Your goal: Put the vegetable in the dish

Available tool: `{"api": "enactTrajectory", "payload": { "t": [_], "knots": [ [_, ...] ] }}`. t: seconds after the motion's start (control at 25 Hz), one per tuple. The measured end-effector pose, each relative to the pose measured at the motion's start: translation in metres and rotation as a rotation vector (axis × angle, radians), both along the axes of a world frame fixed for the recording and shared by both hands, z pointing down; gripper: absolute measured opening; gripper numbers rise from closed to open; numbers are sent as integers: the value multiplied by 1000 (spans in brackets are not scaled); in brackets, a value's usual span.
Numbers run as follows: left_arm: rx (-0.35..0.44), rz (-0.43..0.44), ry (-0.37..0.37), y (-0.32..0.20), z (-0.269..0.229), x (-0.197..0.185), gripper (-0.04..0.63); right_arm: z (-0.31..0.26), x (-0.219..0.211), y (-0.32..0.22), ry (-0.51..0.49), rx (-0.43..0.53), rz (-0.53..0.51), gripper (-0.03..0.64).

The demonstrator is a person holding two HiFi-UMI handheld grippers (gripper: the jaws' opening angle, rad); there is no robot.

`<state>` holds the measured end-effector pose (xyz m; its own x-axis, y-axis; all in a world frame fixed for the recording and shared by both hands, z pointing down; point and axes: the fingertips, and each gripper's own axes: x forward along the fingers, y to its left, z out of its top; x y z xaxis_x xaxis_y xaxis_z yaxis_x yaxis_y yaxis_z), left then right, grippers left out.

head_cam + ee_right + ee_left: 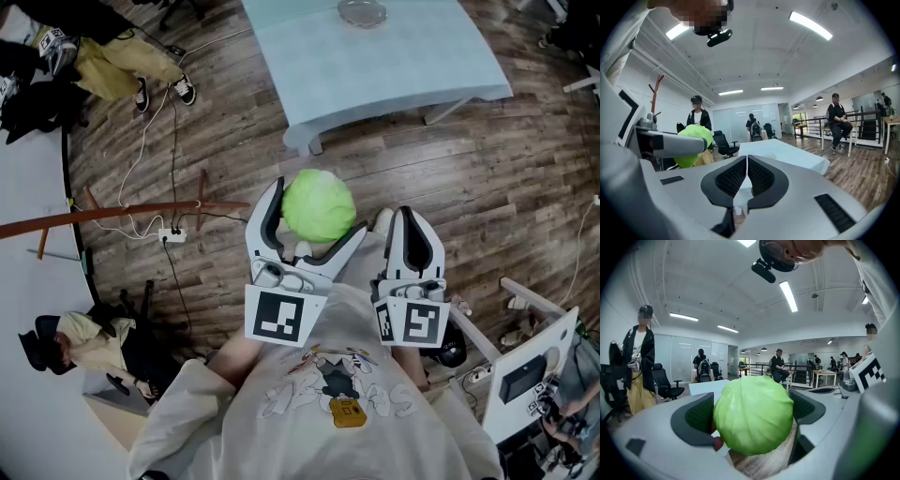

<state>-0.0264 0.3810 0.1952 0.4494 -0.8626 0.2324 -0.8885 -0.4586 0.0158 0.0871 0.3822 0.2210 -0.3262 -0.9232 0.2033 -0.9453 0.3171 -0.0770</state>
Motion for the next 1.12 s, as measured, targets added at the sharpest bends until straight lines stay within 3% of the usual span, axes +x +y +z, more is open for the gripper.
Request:
{"api": "enactTrajectory", "payload": {
  "t": [0.12, 0.2, 0.32, 0.44, 0.64, 0.84, 1.12],
  "knots": [
    [22, 6, 9, 40, -4, -42, 514, -9, -44, 37, -20, 0, 15, 31],
    [0, 1, 17, 66, -2, -64, 514, -13, -67, 61, 17, -9, -16, 31],
    [-11, -15, 47, 94, -1, -85, 514, -16, -83, 89, 47, -13, -45, 31],
    [-9, -40, 50, 119, -2, -97, 514, -20, -89, 110, 0, -4, -47, 31],
    [-23, -31, 60, 142, -18, -79, 514, -44, -67, 128, -16, 47, -28, 31],
    [-2, 7, 3, 158, -23, -61, 514, -45, -50, 151, -39, 84, -6, 32],
    [24, 20, 0, 140, -23, -34, 514, -41, -24, 157, -56, 90, 20, 32]
  ]
}}
